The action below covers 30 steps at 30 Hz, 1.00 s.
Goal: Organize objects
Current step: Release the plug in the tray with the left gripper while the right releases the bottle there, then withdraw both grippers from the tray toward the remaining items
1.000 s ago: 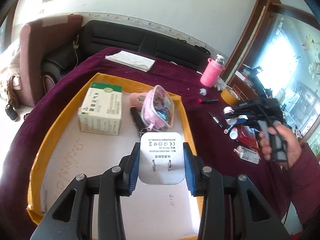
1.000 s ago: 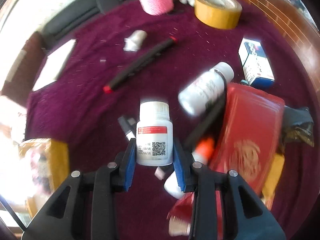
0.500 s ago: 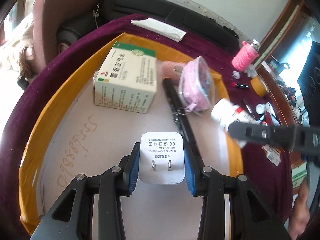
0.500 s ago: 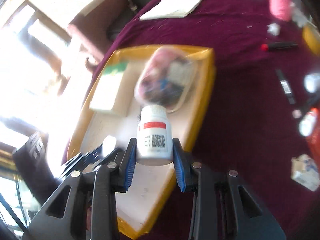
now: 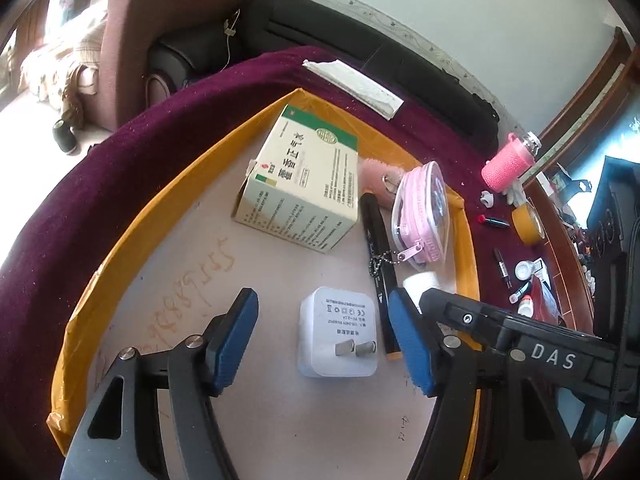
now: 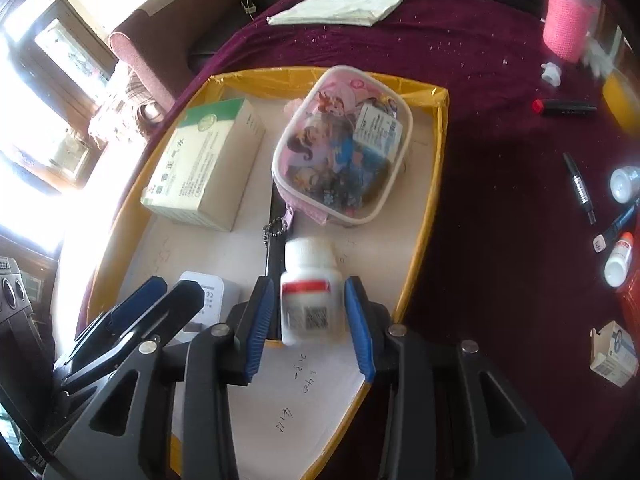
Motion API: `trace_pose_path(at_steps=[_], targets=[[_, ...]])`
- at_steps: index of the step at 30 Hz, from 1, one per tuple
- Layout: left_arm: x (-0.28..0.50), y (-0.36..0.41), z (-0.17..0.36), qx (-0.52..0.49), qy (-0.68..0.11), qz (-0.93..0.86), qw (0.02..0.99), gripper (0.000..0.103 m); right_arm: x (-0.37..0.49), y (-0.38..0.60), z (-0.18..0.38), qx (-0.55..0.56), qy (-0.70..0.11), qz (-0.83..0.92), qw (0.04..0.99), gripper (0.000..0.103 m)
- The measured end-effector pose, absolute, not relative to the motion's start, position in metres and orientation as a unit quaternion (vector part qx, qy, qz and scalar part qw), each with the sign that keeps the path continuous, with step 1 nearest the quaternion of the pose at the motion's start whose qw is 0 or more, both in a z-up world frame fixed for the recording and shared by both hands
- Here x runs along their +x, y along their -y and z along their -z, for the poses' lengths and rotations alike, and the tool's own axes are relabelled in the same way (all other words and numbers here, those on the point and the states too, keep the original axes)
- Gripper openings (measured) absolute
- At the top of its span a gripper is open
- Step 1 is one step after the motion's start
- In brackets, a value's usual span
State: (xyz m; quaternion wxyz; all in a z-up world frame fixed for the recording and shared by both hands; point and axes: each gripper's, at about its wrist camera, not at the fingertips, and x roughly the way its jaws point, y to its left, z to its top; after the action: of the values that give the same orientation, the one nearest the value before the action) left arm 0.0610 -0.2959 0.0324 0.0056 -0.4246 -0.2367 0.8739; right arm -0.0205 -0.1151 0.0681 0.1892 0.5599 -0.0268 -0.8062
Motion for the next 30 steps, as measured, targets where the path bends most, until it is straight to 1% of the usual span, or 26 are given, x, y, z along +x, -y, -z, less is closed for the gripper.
trace_pose_path(at_steps=[1,4,5,6,7,9,10,11,12,14,17,24,30], targets=[[0.063,0.296,-0.034,-0.42,0.234,-0.877,0.006,0.062,-0.017,0.112,-0.073,0.549,0.026,0.814,0.19,0.045],[0.076,0.297,-0.047,-0.404,0.227,-0.886,-0.009,0.062,0.002,0.097,-0.095,0.512,0.024,0.837,0.189,0.049],[0.083,0.297,-0.055,-0.393,0.22,-0.892,-0.017,0.064,0.009,0.091,-0.102,0.499,0.023,0.846,0.187,0.049],[0.088,0.296,-0.061,-0.385,0.213,-0.898,-0.024,0.068,0.013,0.089,-0.105,0.487,0.023,0.854,0.183,0.054],[0.092,0.293,-0.069,-0.373,0.204,-0.904,-0.028,0.07,0.02,0.084,-0.111,0.472,0.019,0.864,0.174,0.064],[0.101,0.286,-0.086,-0.354,0.193,-0.915,-0.024,0.071,0.036,0.069,-0.122,0.446,0.007,0.882,0.155,0.073],[0.105,0.281,-0.094,-0.343,0.191,-0.92,-0.02,0.071,0.05,0.054,-0.13,0.425,-0.001,0.894,0.14,0.075],[0.109,0.274,-0.102,-0.331,0.188,-0.925,-0.012,0.073,0.06,0.044,-0.136,0.403,-0.008,0.906,0.125,0.078],[0.112,0.267,-0.108,-0.323,0.186,-0.928,-0.004,0.076,0.059,0.038,-0.137,0.386,-0.012,0.915,0.114,0.084],[0.118,0.25,-0.118,-0.309,0.179,-0.934,0.016,0.077,0.07,0.021,-0.142,0.359,-0.011,0.928,0.101,0.084],[0.121,0.219,-0.125,-0.315,0.157,-0.935,0.043,0.077,0.083,-0.003,-0.141,0.363,0.012,0.927,0.091,0.084],[0.13,0.144,-0.128,-0.333,0.086,-0.934,0.096,0.077,0.099,-0.102,-0.126,0.372,0.138,0.917,0.053,0.084],[0.131,0.094,-0.126,-0.363,0.053,-0.92,0.137,0.077,0.113,-0.172,-0.12,0.369,0.188,0.91,0.019,0.084]])
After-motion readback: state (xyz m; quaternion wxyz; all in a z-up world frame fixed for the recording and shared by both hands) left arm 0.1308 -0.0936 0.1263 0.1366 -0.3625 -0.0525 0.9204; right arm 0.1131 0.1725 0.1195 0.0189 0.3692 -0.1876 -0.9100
